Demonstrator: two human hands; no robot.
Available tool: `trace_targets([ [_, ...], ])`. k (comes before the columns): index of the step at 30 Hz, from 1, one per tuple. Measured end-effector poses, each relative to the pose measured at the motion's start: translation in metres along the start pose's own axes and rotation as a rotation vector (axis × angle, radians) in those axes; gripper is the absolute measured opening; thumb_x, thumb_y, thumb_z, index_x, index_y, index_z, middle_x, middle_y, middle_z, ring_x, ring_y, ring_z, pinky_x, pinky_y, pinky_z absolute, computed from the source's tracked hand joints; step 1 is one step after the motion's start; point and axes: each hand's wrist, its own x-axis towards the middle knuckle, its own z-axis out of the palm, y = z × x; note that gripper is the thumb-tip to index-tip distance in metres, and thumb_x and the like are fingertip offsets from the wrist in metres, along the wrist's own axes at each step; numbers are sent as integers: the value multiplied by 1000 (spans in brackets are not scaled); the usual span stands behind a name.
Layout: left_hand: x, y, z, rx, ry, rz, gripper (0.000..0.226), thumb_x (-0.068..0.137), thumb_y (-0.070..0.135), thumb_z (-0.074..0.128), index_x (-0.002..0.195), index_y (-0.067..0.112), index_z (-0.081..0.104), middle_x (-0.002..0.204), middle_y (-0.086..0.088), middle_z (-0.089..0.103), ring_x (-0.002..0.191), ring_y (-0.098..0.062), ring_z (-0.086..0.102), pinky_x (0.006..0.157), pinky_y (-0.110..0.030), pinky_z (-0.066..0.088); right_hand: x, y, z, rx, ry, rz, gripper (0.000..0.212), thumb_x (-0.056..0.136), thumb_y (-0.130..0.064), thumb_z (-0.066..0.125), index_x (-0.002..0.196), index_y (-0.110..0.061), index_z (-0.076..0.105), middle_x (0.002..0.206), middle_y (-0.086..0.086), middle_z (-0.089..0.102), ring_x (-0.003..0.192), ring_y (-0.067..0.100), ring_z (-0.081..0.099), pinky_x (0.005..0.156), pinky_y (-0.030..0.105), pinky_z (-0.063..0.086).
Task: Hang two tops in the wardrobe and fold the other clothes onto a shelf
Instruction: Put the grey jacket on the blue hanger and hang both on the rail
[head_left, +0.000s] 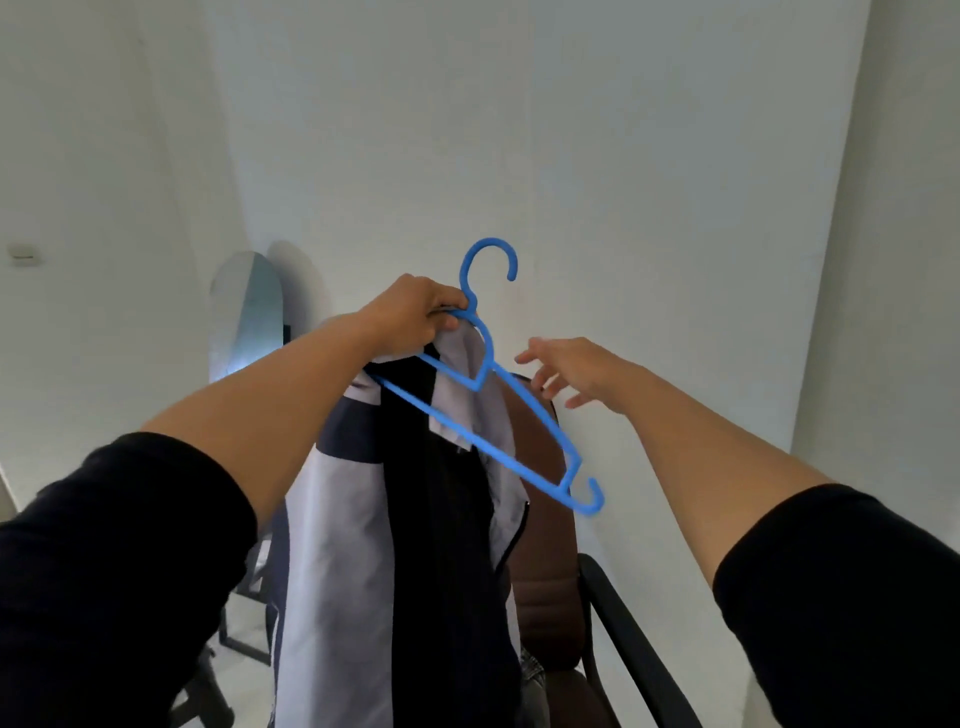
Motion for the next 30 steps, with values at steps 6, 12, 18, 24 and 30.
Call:
trace_targets([
  [6, 0, 3, 2, 28, -54, 104, 31, 93, 3, 50, 117, 14, 65, 111, -4, 68, 92, -15, 54, 85, -20, 39, 9, 29, 25, -114, -188, 56, 49, 85, -38, 67, 130, -25, 53, 113, -1, 57, 101, 17, 57, 84, 32, 47],
  [12, -2, 4, 8, 44, -37, 150, 31, 92, 0, 48, 115, 11, 65, 110, -6, 69, 99, -22, 60, 93, -29, 44, 30, 44, 55, -231, -50, -9, 22, 91, -26, 59, 68, -25, 59, 78, -3, 57, 82, 15, 53, 70, 23, 40],
  [18, -8, -21, 19, 251, 19, 66, 36, 87, -7, 44, 113, 9, 63, 103, -9, 68, 91, -30, 61, 82, -38, 48, 37, 42, 45, -249, 95, -98, 25, 99, -13, 35, 90, -3, 56, 96, 10, 58, 95, 25, 53, 67, 27, 33],
  [24, -8, -29, 35, 431, 139, -49, 40, 82, -10, 41, 117, 6, 54, 99, -14, 63, 84, -33, 59, 69, -35, 40, 41, 8, 23, -367, 292, -286, 26, 100, -22, 34, 76, -16, 41, 79, 6, 51, 76, 24, 47, 63, 32, 33],
  [30, 0, -28, 27, 455, 247, -110, 35, 85, -6, 43, 116, 7, 52, 93, -14, 60, 68, -28, 46, 62, -35, 36, 28, -15, 8, -531, -63, -156, 49, 79, -55, 65, 67, -17, 37, 66, -5, 38, 57, 11, 34, 54, 25, 26],
])
